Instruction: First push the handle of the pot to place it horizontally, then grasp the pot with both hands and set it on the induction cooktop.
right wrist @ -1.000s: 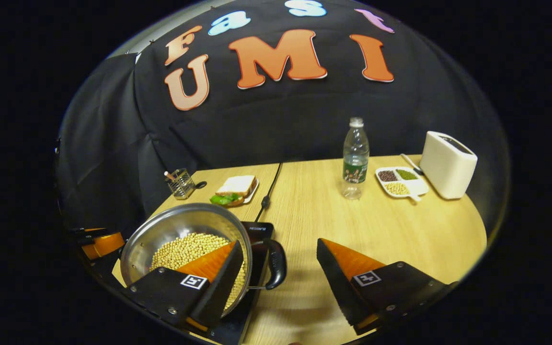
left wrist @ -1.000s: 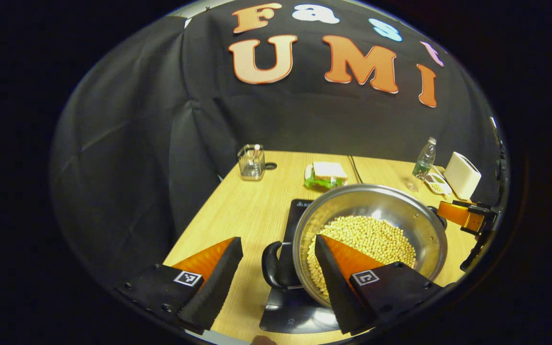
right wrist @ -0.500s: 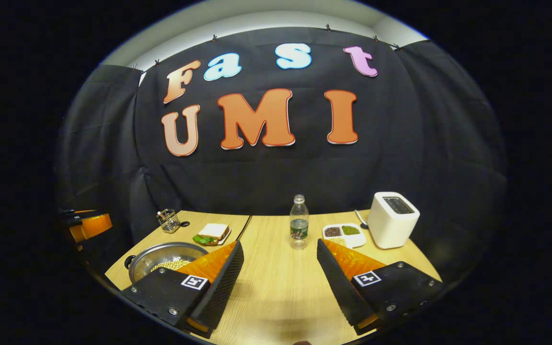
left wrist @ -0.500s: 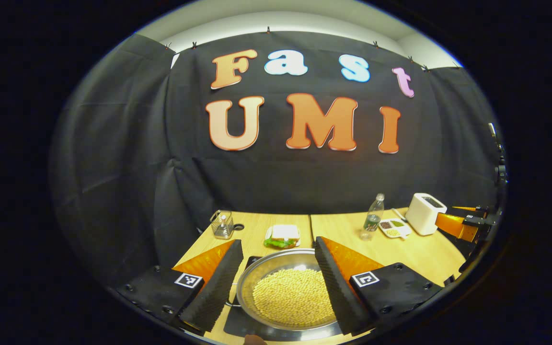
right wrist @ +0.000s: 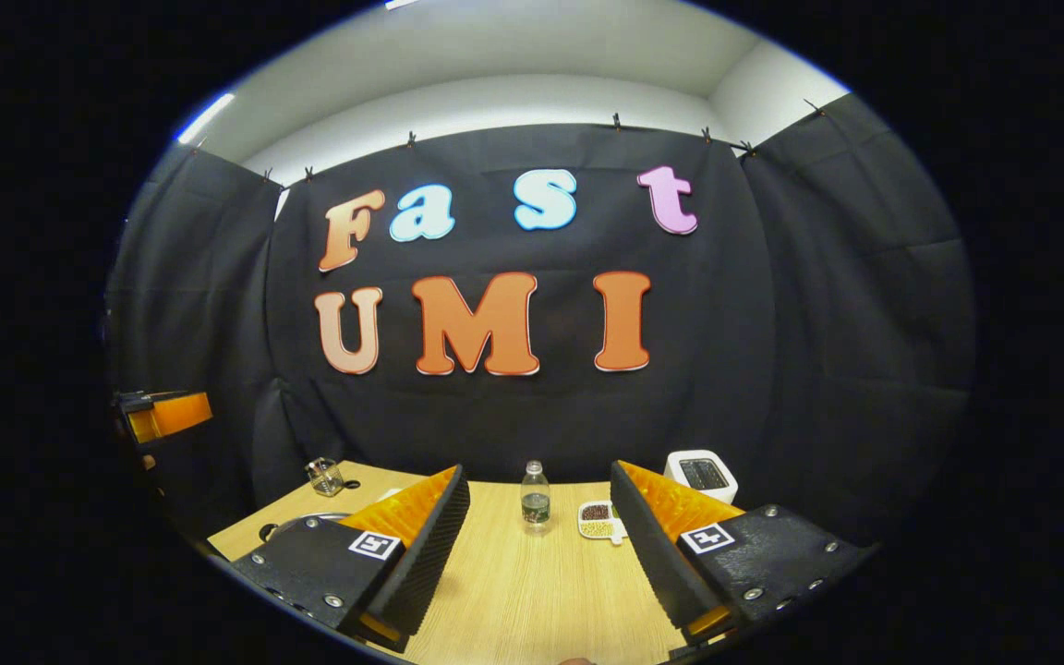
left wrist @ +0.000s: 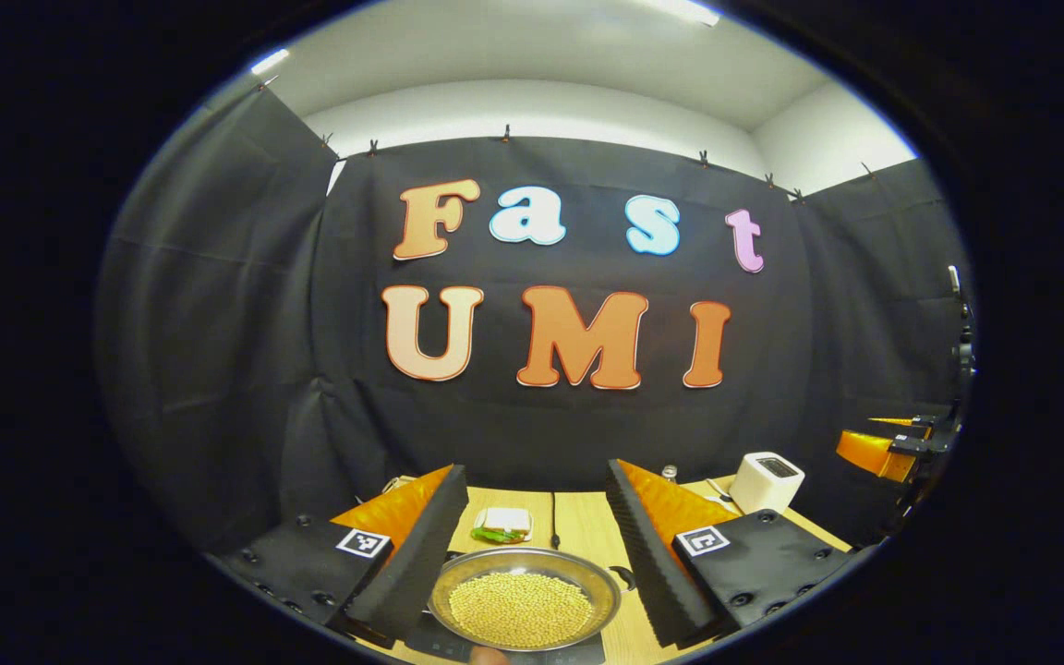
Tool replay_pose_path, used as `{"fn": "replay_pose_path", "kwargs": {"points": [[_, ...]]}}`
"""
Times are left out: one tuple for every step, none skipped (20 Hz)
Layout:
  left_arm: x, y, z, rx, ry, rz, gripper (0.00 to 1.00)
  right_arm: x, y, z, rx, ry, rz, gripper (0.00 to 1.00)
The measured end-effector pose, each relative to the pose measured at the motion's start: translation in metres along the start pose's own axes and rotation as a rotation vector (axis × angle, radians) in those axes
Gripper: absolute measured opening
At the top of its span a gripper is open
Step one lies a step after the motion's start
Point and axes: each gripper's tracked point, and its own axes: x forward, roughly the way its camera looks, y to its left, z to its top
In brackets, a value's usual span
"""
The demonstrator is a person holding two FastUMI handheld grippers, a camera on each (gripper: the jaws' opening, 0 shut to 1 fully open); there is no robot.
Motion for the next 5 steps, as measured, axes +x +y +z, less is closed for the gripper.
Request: {"fn": "replay_pose_path", "kwargs": {"points": [[-0.005, -0.006, 0.006, -0.013, -0.003, -0.017, 0.96, -0.006, -0.002, 0.011, -0.001, -0.029, -0.003, 0.95], [-0.009, -0.006, 0.012, -0.022, -0.018, -0.022, 0.97, -0.011, -0.006, 0.02, -0.003, -0.058, -0.01, 0.95], [-0.012, -0.006, 0.019, -0.022, -0.033, -0.021, 0.97, -0.016, -0.01, 0.026, -0.001, -0.079, -0.019, 0.95], [-0.015, -0.005, 0.022, -0.02, -0.041, -0.021, 0.97, -0.021, -0.011, 0.028, 0.004, -0.087, -0.026, 0.95], [-0.018, -0.007, 0.023, -0.015, -0.043, -0.026, 0.97, -0.026, -0.012, 0.027, 0.012, -0.085, -0.027, 1.0]]}}
